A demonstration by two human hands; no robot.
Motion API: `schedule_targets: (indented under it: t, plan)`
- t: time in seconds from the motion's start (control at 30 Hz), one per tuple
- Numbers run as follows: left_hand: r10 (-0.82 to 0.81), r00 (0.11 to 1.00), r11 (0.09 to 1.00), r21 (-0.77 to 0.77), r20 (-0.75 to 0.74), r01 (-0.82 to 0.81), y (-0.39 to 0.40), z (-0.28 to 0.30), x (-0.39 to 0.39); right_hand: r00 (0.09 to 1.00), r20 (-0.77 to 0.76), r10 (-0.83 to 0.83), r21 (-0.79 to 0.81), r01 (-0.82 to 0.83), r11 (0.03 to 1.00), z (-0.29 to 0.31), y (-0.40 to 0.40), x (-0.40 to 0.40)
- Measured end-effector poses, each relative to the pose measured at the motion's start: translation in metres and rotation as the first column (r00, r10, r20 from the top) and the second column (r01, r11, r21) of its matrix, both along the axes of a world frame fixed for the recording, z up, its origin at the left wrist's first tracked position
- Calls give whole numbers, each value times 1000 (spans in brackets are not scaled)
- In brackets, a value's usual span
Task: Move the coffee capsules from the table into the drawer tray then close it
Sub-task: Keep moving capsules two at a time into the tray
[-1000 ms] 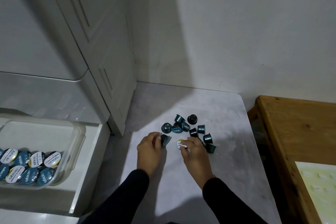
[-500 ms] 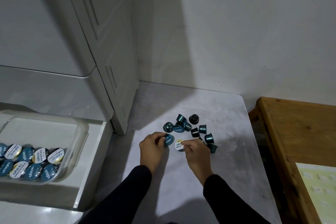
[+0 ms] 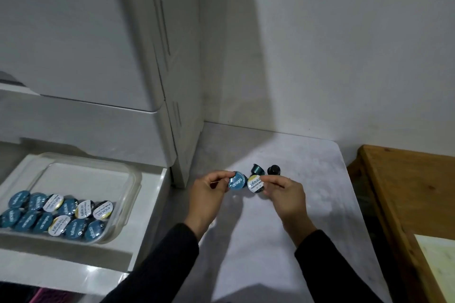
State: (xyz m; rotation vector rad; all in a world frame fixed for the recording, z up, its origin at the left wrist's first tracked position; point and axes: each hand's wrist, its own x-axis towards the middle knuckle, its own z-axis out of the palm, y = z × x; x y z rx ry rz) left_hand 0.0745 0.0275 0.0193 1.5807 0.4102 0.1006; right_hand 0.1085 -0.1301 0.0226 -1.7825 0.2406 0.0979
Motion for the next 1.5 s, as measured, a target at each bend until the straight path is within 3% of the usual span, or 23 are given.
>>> schedule_targets:
  t: [0.2, 0.4, 0.7, 0.87, 1.17, 1.43, 1.5]
  plan:
    - [-50, 996, 997, 56, 80, 45, 49, 54, -26, 994, -10, 105, 105, -103, 989, 48, 34, -10]
    - [-63, 994, 992, 119, 95, 51, 136, 90, -60, 960, 37, 277, 95, -279, 956, 92, 101, -41]
    - [-163, 983, 934, 309, -84, 181, 337, 51, -75, 865, -31, 501, -54, -502, 863, 80, 271, -76]
    - [-298, 937, 834, 427, -184, 350, 417, 21, -55, 867, -198, 457, -132, -485, 864, 28, 352, -64]
    - [-468, 806, 658, 465, -362, 592, 443, -4, -24, 950, -270, 155, -115, -192, 975, -4, 405, -52]
    - [-596, 688, 512, 464, -413, 722, 450, -9, -5, 921, -350, 169, -43, -196, 980, -17, 414, -47]
    - [-651, 628, 427, 477, -428, 768, 451, -10, -2, 915, -361, 179, -48, -210, 976, -20, 415, -47]
